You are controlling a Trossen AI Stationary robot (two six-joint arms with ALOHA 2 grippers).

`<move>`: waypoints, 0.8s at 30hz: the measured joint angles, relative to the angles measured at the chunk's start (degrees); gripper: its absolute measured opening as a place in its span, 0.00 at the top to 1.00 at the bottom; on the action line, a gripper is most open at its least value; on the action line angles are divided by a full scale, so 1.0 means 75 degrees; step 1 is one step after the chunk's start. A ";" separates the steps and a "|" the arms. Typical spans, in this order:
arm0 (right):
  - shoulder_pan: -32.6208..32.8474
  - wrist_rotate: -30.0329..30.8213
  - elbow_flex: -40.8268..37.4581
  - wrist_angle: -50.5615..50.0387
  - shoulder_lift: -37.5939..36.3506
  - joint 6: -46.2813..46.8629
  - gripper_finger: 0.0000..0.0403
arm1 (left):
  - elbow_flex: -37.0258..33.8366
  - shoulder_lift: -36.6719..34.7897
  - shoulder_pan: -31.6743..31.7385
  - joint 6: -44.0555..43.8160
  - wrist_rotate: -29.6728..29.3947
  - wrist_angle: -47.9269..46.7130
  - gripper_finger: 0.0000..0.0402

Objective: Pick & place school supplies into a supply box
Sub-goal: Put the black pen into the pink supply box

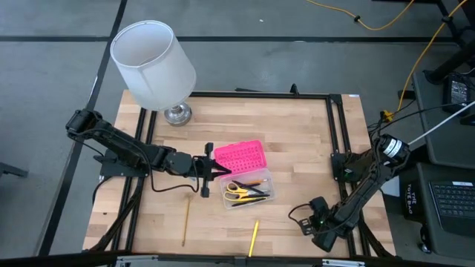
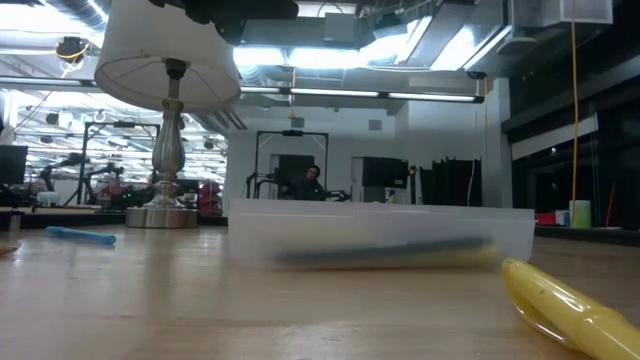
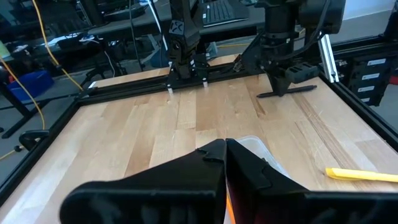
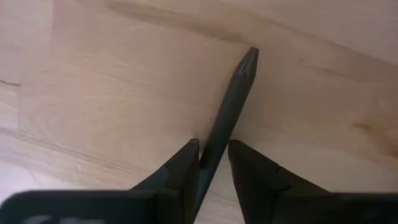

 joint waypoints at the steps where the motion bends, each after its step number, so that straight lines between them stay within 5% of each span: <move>1: -0.0004 -0.0022 0.0000 -0.0010 0.0000 -0.0009 0.77 | 0.0000 0.0000 0.0000 0.0000 0.0000 0.0000 0.99; 10: -0.0016 0.0308 -0.0003 -0.0140 0.0015 -0.0662 0.93 | 0.0000 0.0000 0.0000 0.0000 0.0000 0.0000 0.99; 24: -0.0051 0.0885 0.0622 -0.1153 0.0061 -0.1482 0.93 | 0.0000 0.0000 0.0002 0.0000 0.0000 0.0000 0.99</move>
